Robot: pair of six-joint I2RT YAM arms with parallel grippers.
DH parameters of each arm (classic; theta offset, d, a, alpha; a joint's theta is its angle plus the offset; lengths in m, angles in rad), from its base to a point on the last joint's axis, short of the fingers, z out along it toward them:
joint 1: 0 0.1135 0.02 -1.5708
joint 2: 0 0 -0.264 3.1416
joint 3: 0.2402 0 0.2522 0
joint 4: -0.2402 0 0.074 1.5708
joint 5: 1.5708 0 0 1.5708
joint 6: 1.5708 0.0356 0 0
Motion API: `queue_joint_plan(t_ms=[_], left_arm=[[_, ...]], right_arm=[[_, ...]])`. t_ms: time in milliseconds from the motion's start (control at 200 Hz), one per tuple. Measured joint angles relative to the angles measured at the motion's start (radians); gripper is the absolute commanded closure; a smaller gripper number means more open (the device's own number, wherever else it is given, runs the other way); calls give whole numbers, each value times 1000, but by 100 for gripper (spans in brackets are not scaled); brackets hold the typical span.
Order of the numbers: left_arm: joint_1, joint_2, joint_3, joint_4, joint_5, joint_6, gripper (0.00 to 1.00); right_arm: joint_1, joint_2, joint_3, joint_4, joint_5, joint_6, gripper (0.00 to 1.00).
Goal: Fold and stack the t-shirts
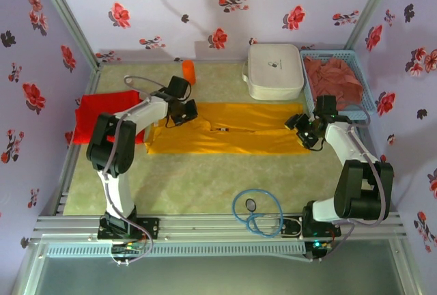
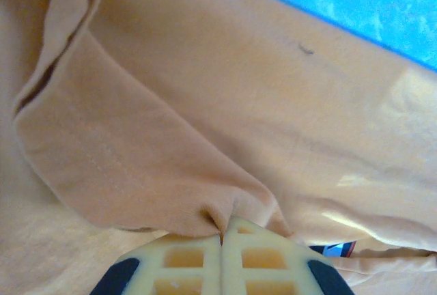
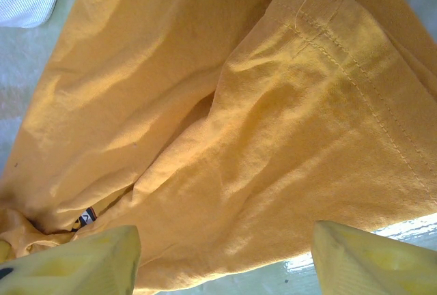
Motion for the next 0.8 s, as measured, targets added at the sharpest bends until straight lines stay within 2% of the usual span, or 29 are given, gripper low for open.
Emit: queue_joint_plan(t_ms=[160,345,375,460,530,675,800], left_arm=[[-10,51,110,-55,-7,20,100],[-26,178,328,-158,-18,74,96],[-29,195,349,-169,-23,83,94],[-34,244,409,-213,-29,105,71],[-36,280,451,-244,-34,123,59],[-38,289,465,-296,-55,146,46],[-38,247,412,-311,-88,150,43]], right_arm=[[0,0,0,0,0,0,33],[0,0,0,0,0,0,33],[0,0,0,0,0,0,33],[0,0,0,0,0,0,33],[0,0,0,0,0,0,34],[0,0,0,-7,1,-15,32],[11,0,5,-11,10,-35,32]])
